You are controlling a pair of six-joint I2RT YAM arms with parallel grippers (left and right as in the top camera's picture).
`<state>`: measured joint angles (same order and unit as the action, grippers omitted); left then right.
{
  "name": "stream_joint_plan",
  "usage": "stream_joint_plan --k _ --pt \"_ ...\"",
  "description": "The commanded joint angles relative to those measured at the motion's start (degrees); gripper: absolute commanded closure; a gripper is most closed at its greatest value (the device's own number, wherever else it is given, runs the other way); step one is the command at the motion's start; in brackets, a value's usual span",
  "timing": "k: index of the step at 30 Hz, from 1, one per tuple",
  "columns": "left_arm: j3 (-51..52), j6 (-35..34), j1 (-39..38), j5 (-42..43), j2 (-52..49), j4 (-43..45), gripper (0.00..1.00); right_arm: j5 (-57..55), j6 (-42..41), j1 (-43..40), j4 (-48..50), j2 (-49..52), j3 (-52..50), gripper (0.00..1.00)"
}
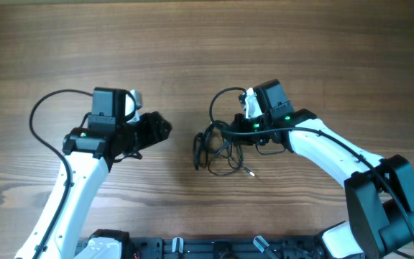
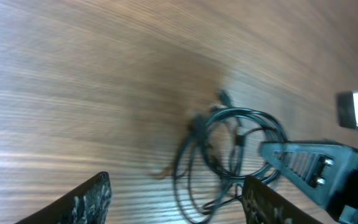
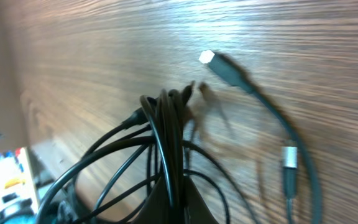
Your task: Untangle cables
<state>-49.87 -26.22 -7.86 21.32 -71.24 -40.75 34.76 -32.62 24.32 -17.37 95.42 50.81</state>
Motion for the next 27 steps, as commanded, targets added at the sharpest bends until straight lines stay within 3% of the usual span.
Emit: stream_joint_plan --k 1,5,14,27 --pt "0.15 1.38 -4.22 2.71 -0.20 3.76 0.25 6.91 2.67 -0.07 0.76 -0.42 0.07 0.96" --pt "0.15 3.52 -8.37 2.64 -4.04 5.66 0.20 7.32 2.84 -0.07 0.79 -0.42 0.07 0.96" --pt "0.15 3.52 -10.43 2.12 -18.18 3.65 0.29 7.08 2.64 -0.07 0.83 -0.42 0.07 0.96" --pt "0.15 2.69 -9.40 18.32 -21.55 10.40 0.28 6.23 2.62 -0.07 0.57 -0.42 0.07 0.96"
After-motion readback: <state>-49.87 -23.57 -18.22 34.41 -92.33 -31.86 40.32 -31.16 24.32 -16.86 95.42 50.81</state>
